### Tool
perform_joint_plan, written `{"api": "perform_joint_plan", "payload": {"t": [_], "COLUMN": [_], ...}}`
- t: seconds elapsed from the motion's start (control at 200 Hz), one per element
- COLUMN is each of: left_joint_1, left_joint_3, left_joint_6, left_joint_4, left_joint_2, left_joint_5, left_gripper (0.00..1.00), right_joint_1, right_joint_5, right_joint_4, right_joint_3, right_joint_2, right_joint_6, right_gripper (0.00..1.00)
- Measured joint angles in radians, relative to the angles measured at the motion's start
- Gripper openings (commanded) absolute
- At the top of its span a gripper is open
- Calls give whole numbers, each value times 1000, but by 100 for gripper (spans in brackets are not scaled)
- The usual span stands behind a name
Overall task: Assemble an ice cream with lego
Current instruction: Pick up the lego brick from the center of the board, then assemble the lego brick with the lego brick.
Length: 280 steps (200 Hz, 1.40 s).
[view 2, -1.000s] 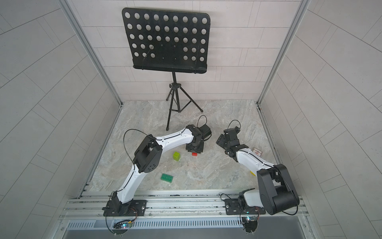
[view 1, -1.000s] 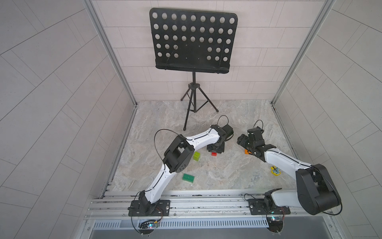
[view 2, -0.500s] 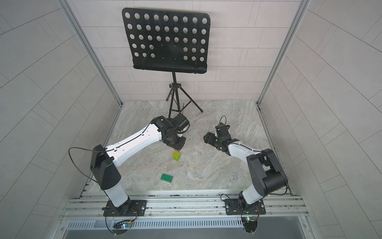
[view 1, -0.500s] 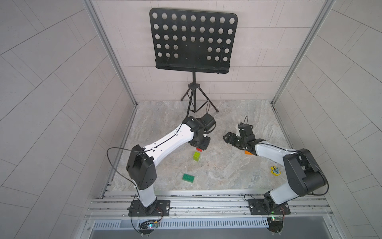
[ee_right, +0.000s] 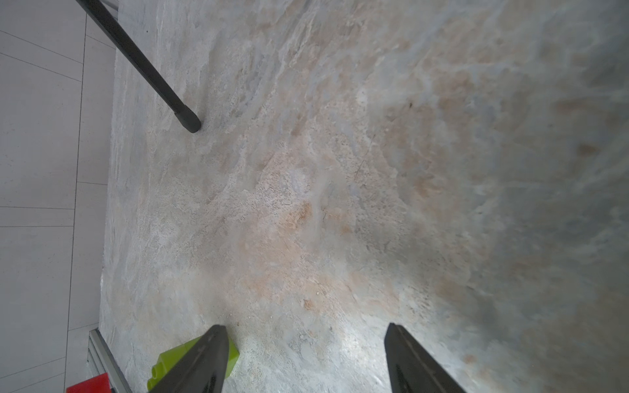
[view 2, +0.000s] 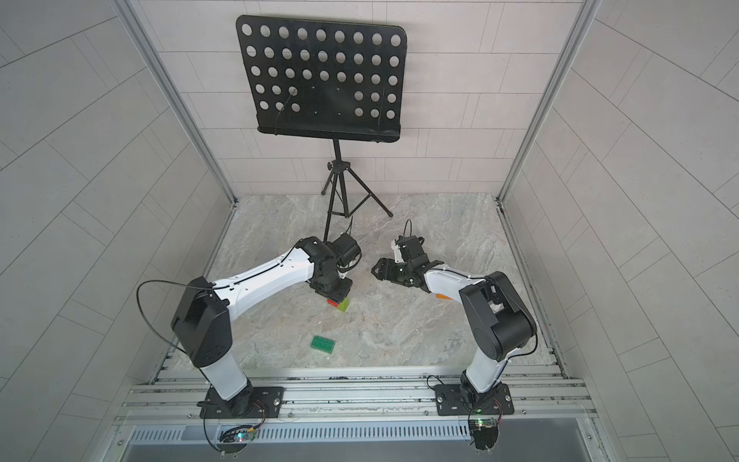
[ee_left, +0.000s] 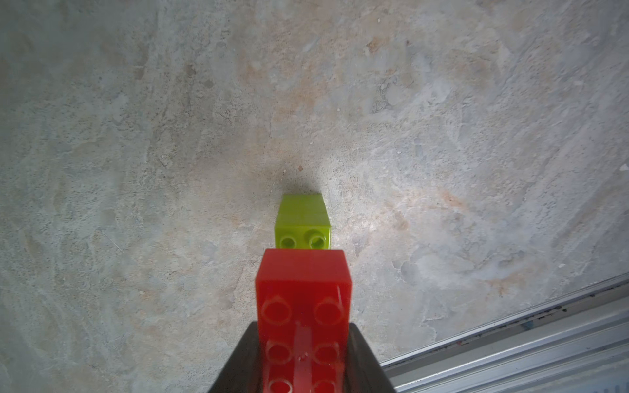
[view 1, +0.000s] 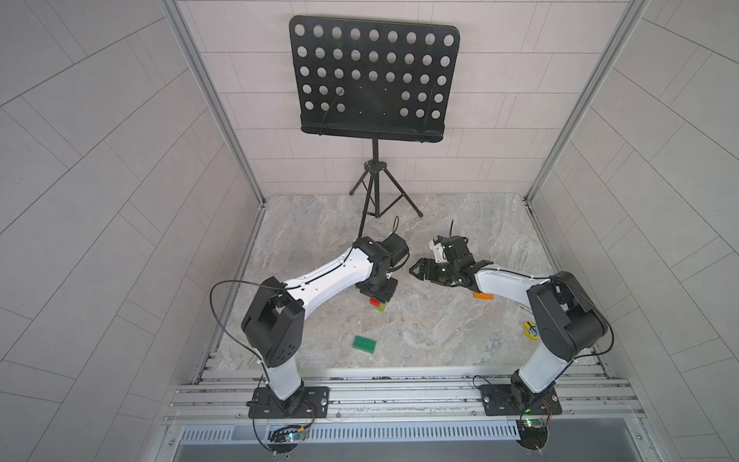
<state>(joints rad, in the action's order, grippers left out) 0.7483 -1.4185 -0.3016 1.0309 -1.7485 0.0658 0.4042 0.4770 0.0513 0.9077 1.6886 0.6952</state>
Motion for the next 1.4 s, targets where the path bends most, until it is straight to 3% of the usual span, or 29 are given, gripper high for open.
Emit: {"api": "perform_joint_plan", "payload": {"t": [1.077, 1.402], "left_joint_1": [0, 0], "left_joint_3": [46, 52], "left_joint_6": [11, 35], "left_joint_4": [-95, -104], "left_joint_2": [-57, -56], "left_joint_5": [-1, 4], "left_gripper": [7, 7], "right_joint_1": [32, 66], "right_joint_5": [21, 263], "right_joint_4": [-64, -53], "right_joint_3": [61, 134], "right_joint_2": [40, 178], "right_joint_6": [-47, -27], "right_gripper": [78, 75]}}
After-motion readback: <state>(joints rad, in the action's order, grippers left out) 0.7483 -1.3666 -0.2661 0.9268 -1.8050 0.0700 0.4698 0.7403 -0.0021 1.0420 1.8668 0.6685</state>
